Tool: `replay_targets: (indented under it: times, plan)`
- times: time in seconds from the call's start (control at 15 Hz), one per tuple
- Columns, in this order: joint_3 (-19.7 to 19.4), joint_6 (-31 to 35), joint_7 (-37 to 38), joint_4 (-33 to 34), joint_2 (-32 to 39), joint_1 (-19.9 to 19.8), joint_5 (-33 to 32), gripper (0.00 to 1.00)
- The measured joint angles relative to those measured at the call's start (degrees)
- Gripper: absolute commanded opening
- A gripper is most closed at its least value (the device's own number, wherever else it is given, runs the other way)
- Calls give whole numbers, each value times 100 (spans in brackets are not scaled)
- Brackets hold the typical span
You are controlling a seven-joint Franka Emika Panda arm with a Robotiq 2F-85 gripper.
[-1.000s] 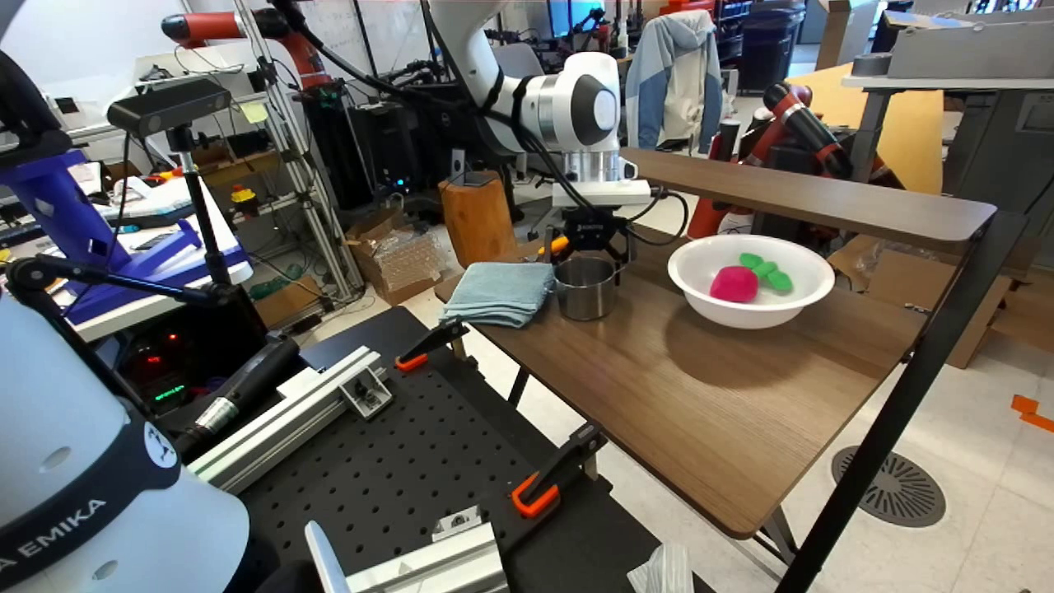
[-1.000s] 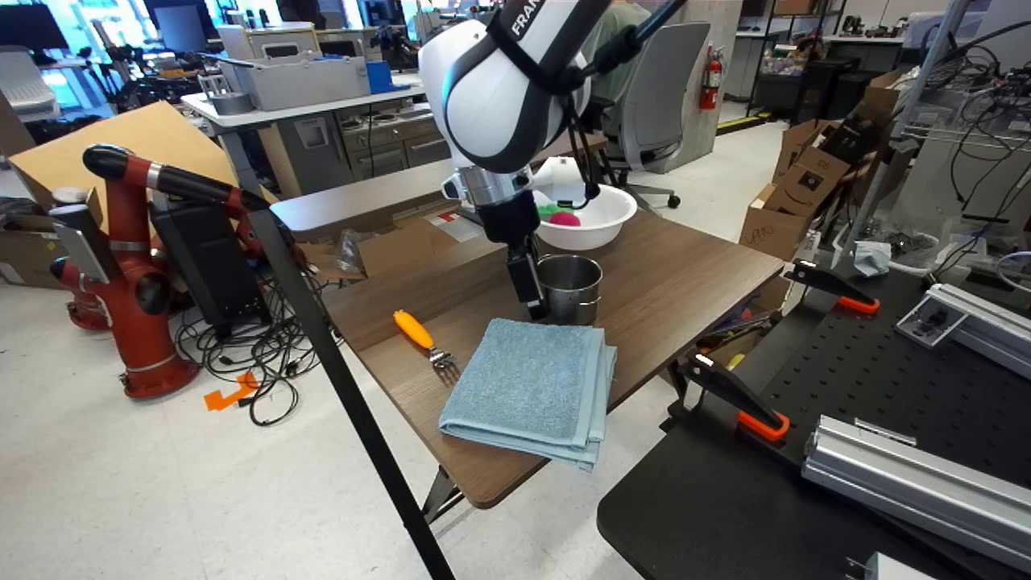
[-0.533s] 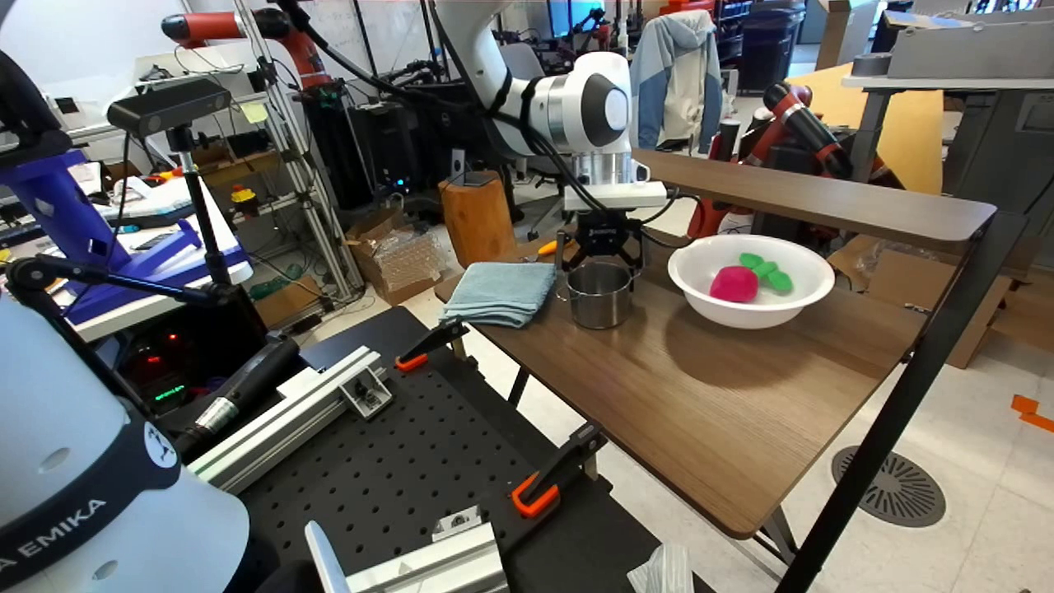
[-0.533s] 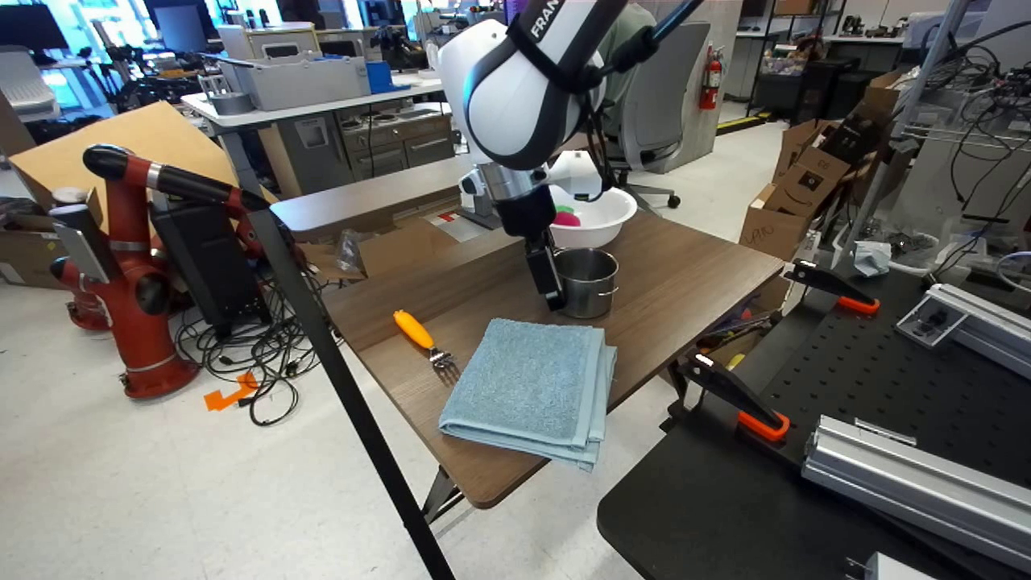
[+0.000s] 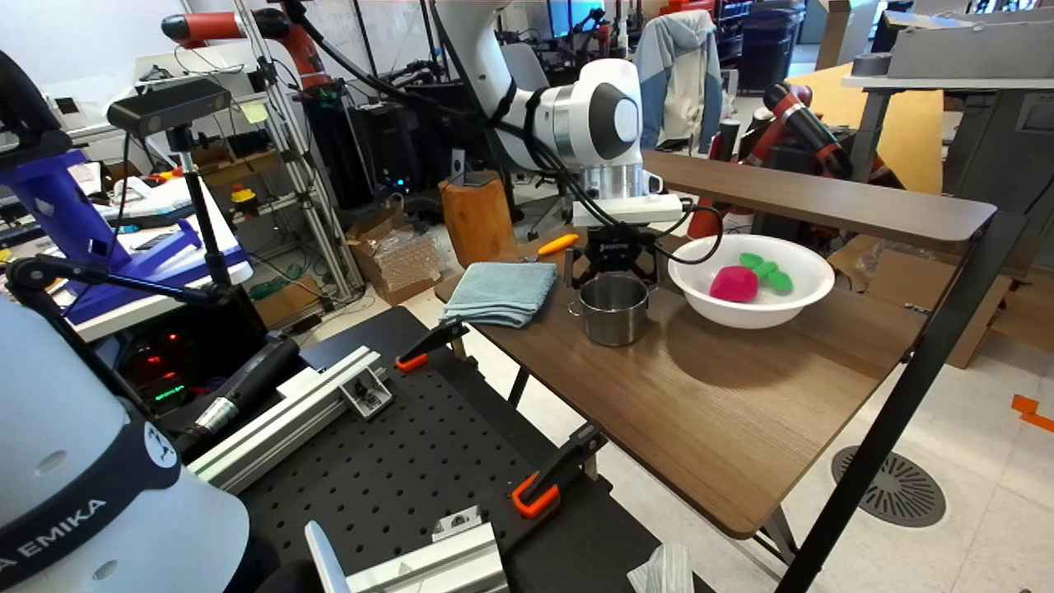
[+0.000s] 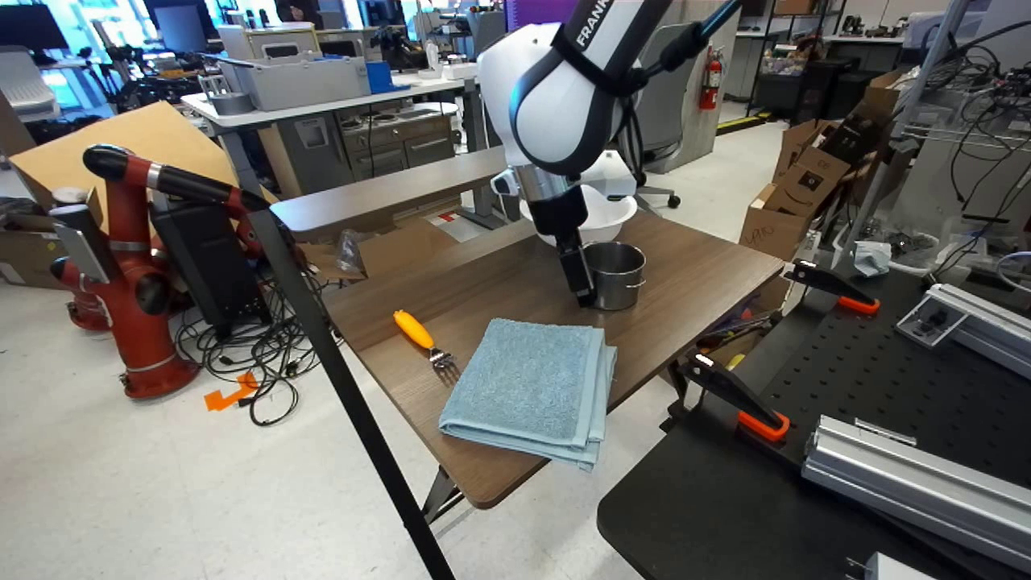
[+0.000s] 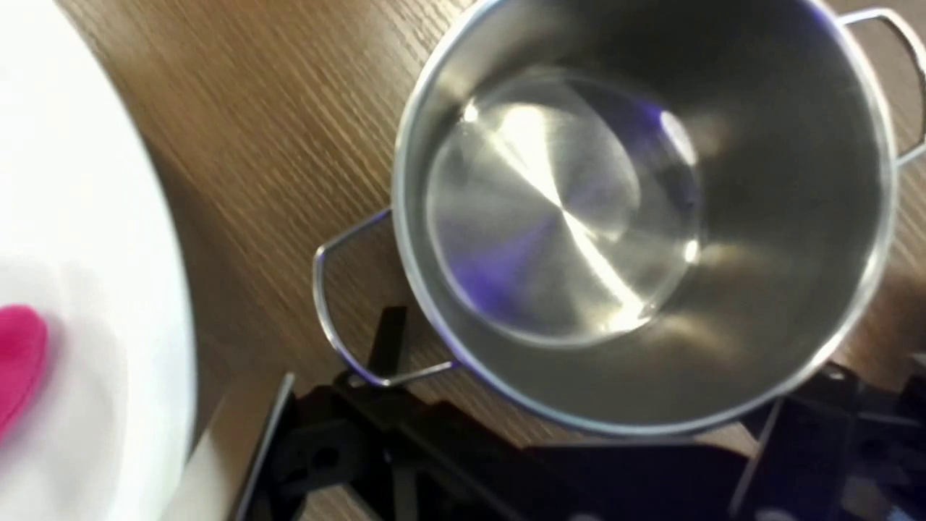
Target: Move the silver pot to the right
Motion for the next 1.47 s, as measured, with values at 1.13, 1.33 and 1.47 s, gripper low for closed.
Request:
replay_targets:
  times: [1.13, 1.33, 1.47]
  plan:
    - [-276, 1135, 0, -1369, -673, -745, -68, 100]
    - [-312, 1342, -1, -1537, -725, -910, -68, 100]
    - [-316, 1444, -22, -1640, -784, -1014, -68, 100]
